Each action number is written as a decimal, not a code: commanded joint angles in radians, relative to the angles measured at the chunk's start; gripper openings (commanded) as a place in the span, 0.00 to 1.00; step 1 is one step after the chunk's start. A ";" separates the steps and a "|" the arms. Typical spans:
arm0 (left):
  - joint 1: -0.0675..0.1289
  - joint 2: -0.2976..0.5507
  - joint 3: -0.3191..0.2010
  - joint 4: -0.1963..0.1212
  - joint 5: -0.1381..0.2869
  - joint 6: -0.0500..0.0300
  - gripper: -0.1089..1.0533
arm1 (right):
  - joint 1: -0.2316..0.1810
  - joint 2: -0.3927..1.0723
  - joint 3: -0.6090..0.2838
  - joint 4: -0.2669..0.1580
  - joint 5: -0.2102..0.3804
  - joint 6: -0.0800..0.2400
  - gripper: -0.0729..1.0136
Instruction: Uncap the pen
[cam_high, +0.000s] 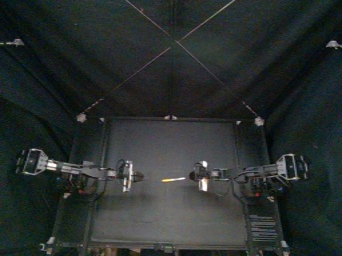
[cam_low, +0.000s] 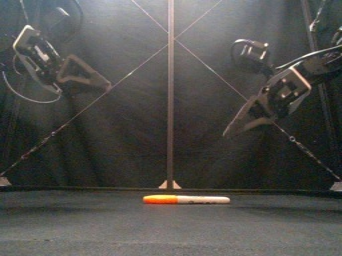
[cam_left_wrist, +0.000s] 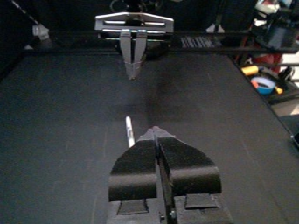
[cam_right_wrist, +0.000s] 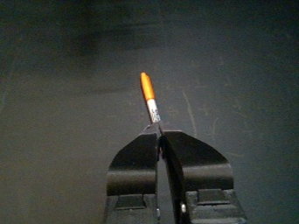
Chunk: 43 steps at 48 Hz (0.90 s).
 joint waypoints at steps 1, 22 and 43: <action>-0.005 0.066 -0.041 0.000 -0.012 -0.0015 0.46 | -0.008 0.095 -0.064 -0.002 -0.009 0.002 0.48; -0.005 0.158 -0.071 -0.002 -0.012 -0.0031 0.83 | -0.025 0.290 -0.146 -0.003 -0.005 -0.005 0.85; -0.006 0.163 -0.103 -0.014 -0.009 -0.0061 0.84 | -0.020 0.348 -0.155 -0.003 0.034 -0.009 0.62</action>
